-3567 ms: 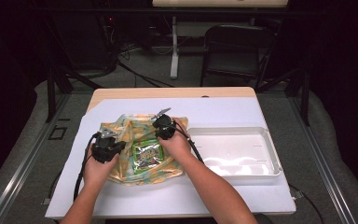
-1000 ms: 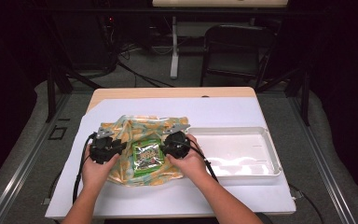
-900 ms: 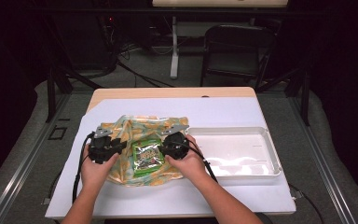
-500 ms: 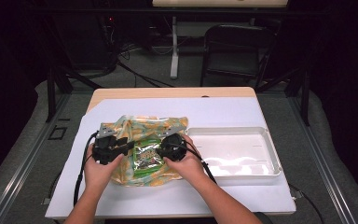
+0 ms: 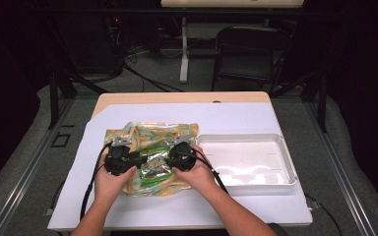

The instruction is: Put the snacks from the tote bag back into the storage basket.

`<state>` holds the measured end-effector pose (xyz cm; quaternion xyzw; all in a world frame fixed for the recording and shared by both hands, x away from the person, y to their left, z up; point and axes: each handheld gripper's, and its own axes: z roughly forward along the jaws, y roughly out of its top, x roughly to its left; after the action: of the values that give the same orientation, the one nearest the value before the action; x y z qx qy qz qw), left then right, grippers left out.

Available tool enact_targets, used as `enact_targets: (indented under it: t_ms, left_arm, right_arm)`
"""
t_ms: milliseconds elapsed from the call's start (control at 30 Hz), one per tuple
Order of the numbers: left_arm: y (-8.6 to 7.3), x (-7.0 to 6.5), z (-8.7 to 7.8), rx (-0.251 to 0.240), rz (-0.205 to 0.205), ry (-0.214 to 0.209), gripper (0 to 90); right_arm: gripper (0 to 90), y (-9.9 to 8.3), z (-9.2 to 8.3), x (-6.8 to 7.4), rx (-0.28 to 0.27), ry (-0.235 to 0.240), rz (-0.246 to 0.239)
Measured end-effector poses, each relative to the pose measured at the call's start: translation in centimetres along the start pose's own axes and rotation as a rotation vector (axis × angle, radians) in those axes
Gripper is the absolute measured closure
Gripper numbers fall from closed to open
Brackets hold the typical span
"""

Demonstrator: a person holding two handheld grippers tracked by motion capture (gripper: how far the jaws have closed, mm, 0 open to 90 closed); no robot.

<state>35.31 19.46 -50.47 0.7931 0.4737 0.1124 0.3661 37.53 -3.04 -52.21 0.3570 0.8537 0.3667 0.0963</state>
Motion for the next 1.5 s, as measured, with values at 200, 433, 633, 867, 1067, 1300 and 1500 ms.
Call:
enact_targets:
  t_ms: [200,433,633,867,1067,1300,1500]
  left_arm:
    - [-0.4,0.5,0.7,0.013,-0.046,-0.033,55.6]
    - [-0.7,0.8,1.2,0.033,-0.067,-0.051,52.0]
    - [-0.7,1.0,1.4,0.058,-0.094,-0.070,49.3]
    - [-0.8,1.2,1.7,0.075,-0.122,-0.074,46.5]
    - [-1.0,1.5,2.0,0.086,-0.139,-0.084,45.7]
    - [-1.2,1.7,2.2,0.091,-0.151,-0.088,45.1]
    - [-1.3,1.8,2.5,0.104,-0.161,-0.096,43.4]
  right_arm:
    - [75.4,-0.2,0.4,-0.1,0.018,-0.005,0.004]
    - [76.9,-0.4,0.7,-0.1,0.021,-0.013,0.007]
    - [78.7,-0.5,0.8,-0.1,0.036,-0.014,0.003]
    - [81.1,-0.6,1.1,-0.1,0.048,-0.019,0.001]
    - [81.7,-0.7,1.2,-0.1,0.046,-0.018,0.013]
    - [82.9,-0.8,1.2,-0.2,0.048,-0.017,0.005]
    - [82.7,-0.8,1.2,-0.1,0.051,-0.024,0.005]
